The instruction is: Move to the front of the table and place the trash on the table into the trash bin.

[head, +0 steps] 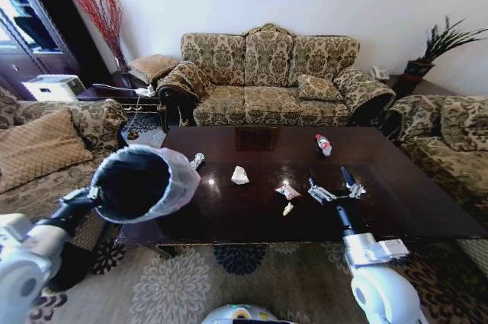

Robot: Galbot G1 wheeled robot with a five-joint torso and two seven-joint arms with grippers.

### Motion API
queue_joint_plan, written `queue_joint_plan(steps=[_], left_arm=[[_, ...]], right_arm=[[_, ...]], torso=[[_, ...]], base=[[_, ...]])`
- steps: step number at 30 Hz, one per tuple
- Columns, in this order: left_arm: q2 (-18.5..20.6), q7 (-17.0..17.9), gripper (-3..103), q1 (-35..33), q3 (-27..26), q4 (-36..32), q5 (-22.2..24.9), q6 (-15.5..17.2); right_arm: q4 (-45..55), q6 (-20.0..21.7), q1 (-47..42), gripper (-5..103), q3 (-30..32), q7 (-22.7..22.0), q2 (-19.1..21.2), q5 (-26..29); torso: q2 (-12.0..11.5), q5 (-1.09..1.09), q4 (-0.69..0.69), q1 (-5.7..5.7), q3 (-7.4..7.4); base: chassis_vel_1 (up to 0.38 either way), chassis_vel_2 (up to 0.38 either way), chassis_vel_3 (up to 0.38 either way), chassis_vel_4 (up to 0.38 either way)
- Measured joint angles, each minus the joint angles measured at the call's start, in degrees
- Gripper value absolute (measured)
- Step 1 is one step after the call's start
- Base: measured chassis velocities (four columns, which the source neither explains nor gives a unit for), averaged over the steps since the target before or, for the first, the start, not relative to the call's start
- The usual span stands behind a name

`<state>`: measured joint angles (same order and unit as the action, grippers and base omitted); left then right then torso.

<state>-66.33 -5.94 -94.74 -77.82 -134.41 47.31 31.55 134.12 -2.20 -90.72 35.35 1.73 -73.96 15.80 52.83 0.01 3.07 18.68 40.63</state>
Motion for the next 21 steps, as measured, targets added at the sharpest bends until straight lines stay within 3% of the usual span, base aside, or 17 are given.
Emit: queue_joint_plan(steps=[10, 21], left_arm=[[-2.35, -0.35, 0, -0.6, 5.29, -1.98, -1.91, -0.21], [-2.35, -0.53, 0, -0.5, 5.68, -2.2, -2.19, -0.68]], right_arm=[[-1.09, -1.42, -1.35, 100, -0.64, 1.02, -1.0, -2.25], [-1.31, -2.11, -1.86, 100, -0.35, 0.83, -1.08, -2.14]], torso=[[0.0, -0.01, 0.01, 0.0, 0.0], [0.0, 0.01, -0.01, 0.0, 0.0]], base=[[0.0, 0.0, 0.0, 0.0], [0.098, 0.097, -0.094, -0.107]])
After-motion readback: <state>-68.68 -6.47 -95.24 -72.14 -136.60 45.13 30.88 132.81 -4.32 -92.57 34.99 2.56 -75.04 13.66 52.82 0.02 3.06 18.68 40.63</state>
